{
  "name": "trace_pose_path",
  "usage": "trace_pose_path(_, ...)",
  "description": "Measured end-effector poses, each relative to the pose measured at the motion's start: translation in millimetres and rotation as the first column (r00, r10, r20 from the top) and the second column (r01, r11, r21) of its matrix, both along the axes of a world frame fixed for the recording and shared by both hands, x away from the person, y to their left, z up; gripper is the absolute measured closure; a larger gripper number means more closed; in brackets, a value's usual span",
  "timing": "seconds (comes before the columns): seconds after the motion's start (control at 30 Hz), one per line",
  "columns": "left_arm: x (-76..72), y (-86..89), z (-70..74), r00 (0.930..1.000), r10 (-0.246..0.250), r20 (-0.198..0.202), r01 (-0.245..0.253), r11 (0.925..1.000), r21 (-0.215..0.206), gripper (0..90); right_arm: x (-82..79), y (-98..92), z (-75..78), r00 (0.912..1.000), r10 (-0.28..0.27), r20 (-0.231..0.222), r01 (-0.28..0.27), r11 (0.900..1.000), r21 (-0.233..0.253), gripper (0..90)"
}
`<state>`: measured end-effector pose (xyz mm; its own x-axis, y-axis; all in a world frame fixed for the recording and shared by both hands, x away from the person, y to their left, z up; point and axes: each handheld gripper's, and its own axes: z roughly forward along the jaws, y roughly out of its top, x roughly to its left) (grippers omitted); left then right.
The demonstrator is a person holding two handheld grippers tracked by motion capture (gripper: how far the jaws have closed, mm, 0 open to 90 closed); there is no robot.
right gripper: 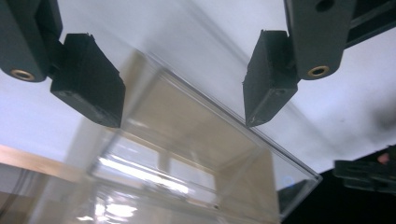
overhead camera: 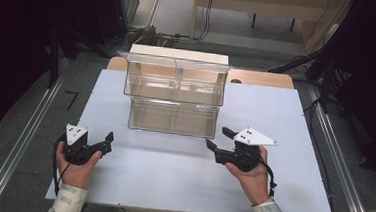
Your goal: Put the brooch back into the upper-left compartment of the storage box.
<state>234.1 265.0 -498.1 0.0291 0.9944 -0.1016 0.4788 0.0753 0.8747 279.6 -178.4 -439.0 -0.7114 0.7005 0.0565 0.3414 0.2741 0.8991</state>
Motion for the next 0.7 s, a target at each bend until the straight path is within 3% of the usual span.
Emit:
trace_pose_path(0.33,0.1,-0.6,0.1,1.0,-0.002,0.002,0.002,1.0,0.002,11.4,-1.5,-38.8,-12.8,0.9948,-0.1,-0.02,0.1,0.995,-0.025,26.9)
trace_pose_path(0.7,-1.4,0.5,0.9,1.0,0.001,0.008,-0.001,1.0,-0.006,11.3,-4.5,-75.5,-27.0,0.9769,-0.209,-0.043,0.207,0.977,-0.059,25.8)
